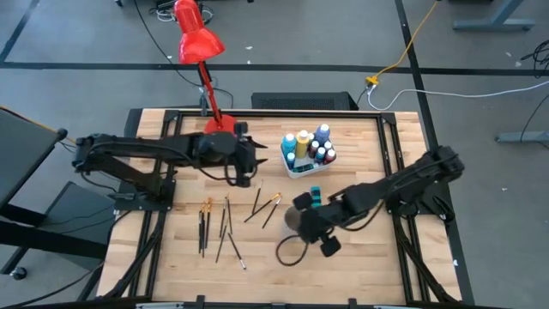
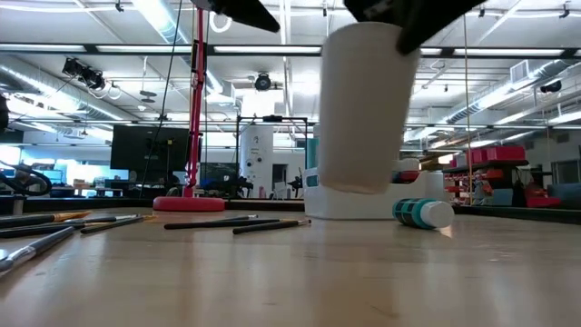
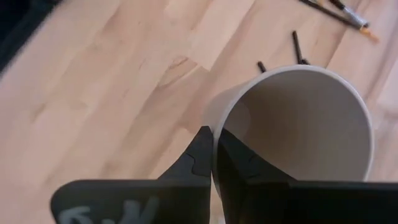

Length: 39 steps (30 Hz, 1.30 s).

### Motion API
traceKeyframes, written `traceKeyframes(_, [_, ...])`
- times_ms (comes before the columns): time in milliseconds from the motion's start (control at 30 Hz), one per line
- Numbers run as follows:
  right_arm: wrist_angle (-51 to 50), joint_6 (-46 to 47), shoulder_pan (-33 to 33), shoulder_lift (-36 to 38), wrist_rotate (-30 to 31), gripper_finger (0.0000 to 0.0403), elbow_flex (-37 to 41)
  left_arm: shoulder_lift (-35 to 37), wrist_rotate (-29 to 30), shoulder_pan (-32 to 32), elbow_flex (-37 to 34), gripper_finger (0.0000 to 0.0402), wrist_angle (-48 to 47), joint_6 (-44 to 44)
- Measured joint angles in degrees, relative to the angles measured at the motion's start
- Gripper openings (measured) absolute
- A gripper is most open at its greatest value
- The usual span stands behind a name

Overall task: Pick & Place Paint Supplies
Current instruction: Move the white cup to the center of the table

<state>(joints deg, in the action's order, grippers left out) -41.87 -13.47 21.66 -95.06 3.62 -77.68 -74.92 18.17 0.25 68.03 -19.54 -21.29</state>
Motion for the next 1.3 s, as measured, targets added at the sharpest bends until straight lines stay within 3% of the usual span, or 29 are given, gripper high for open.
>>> traceKeyframes(167, [-1.57, -6.58, -4.06, -5.38, -3.84, 0.0005, -6.82, 1.38, 0.09, 0.0, 0.0, 0.0167, -1.63, 0.16])
traceKeyframes(400, [-3.09, -8.29, -7.02, -9.15, -10.69, 0.0006, -7.36, 1.52, 0.17, 0.0, 0.01, 0.0167, -5.5, 1.17])
traceKeyframes(967, [-2.1, -12.51, -8.49, -10.15, -6.55, 0.0012, -6.18, 1.47, 0.09, 0.0, 0.0, 0.0167, -5.41, 2.88])
traceKeyframes(1300, [-2.97, -10.29, -8.32, -10.11, -4.44, 0.0075, -6.02, 1.47, 0.24, -0.01, 0.0, 0.0167, -5.46, 2.75])
